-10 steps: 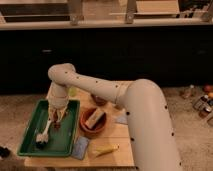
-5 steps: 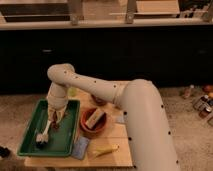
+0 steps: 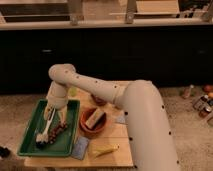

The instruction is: Place grapes in tray

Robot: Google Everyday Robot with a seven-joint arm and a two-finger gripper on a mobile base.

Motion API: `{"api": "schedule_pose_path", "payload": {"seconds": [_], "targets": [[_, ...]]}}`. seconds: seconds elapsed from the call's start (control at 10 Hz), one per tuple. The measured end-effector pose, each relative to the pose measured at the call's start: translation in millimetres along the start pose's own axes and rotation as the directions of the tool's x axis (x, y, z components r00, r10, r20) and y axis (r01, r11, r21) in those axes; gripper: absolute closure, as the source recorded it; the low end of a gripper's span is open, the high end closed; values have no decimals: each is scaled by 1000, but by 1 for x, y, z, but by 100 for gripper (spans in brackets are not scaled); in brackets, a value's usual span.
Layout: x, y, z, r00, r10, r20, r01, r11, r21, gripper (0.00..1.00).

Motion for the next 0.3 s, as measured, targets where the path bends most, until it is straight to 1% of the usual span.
{"api": "schedule_pose_path", "payload": {"seconds": [0.3], "targets": [[0,1,-3,1000,-4,1,4,1000,19,20]]}}
